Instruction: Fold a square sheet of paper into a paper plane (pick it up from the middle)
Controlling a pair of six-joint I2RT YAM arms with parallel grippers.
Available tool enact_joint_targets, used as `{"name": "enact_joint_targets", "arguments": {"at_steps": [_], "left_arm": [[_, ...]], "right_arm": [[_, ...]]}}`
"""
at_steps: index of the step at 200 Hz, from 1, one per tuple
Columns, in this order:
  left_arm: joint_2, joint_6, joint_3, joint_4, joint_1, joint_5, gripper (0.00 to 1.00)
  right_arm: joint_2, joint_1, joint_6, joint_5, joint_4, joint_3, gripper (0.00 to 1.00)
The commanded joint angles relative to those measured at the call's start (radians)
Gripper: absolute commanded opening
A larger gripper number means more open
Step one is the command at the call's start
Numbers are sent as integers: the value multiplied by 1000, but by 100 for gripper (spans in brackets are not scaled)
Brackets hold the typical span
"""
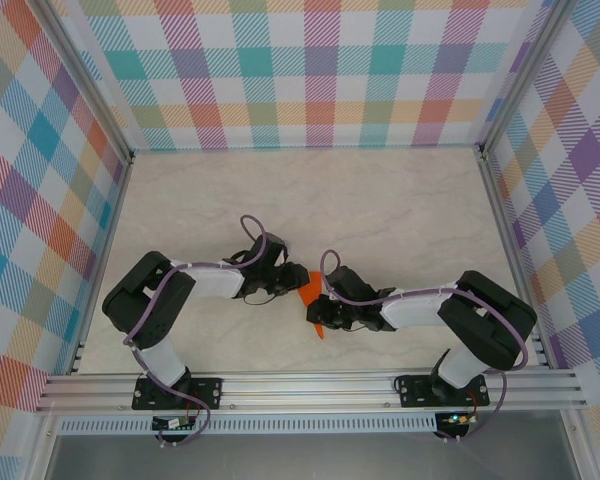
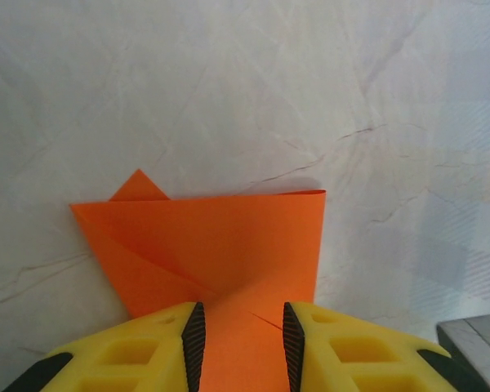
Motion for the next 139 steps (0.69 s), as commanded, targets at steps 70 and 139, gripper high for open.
{"name": "enact_joint_targets", "arguments": {"at_steps": [70, 139], "left_arm": [[-161, 79, -30, -38, 11, -8, 31], [-188, 65, -80, -37, 60, -12, 18]], "right_arm": [[39, 7, -12, 24, -177, -35, 19], [39, 7, -16, 29, -177, -31, 19]]}}
